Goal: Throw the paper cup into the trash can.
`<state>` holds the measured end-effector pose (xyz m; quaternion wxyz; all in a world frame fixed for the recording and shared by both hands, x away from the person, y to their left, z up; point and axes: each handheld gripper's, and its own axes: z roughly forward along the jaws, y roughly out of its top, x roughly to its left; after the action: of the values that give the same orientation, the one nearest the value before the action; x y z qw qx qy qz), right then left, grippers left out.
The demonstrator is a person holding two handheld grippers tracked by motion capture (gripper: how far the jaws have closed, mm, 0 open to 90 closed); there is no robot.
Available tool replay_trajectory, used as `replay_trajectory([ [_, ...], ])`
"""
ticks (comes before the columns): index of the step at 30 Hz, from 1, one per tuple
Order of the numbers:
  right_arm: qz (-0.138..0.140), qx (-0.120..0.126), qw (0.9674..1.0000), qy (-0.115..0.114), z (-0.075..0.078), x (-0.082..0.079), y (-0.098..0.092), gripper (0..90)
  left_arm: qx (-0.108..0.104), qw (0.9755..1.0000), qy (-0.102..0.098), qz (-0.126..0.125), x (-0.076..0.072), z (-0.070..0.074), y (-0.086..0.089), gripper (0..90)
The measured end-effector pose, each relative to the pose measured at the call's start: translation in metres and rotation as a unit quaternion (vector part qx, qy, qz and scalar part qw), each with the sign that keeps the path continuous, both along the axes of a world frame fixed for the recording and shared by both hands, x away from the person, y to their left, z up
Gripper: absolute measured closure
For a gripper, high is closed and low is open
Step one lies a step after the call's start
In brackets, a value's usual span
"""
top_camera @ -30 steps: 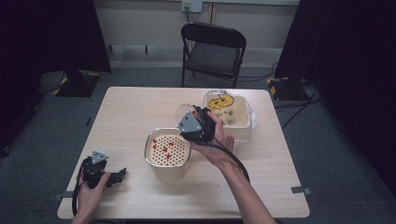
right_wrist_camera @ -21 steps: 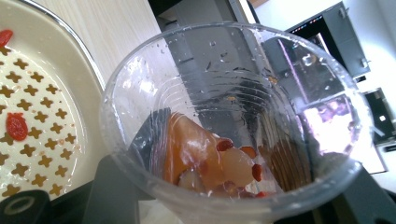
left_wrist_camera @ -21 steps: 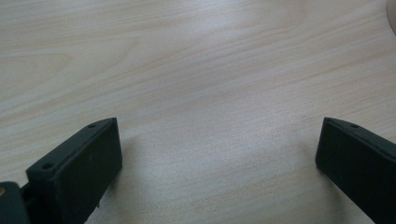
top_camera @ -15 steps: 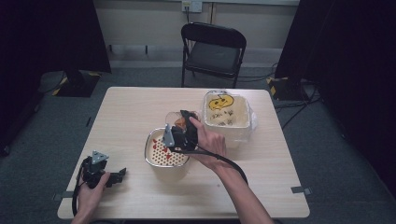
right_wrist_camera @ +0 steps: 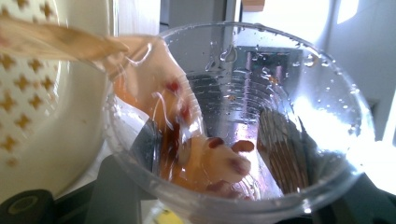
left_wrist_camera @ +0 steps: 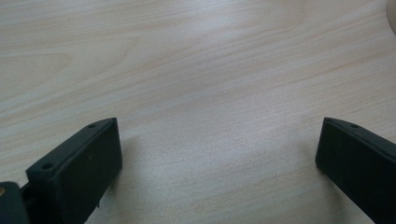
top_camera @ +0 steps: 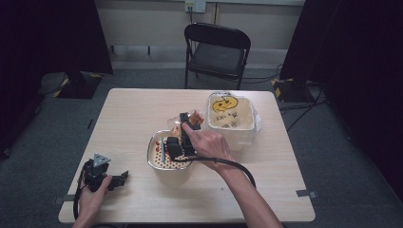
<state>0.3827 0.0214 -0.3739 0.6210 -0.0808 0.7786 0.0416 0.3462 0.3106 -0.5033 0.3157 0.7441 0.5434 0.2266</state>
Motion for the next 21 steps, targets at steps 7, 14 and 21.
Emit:
replay_trajectory([
  [7,0.001,-0.062,0.997,-0.046,-0.0019,0.0004,0.0006,46.7,0.0,1.0,0.0,0.0,0.0,0.0,0.0,0.0],
  [14,0.008,-0.133,0.9874,-0.085,-0.0063,-0.0039,0.0025,47.3,0.0,1.0,0.0,0.0,0.0,0.0,0.0,0.0],
  [21,0.011,-0.187,0.975,-0.119,-0.0078,-0.0068,0.0024,48.2,0.0,1.0,0.0,0.0,0.0,0.0,0.0,0.0],
])
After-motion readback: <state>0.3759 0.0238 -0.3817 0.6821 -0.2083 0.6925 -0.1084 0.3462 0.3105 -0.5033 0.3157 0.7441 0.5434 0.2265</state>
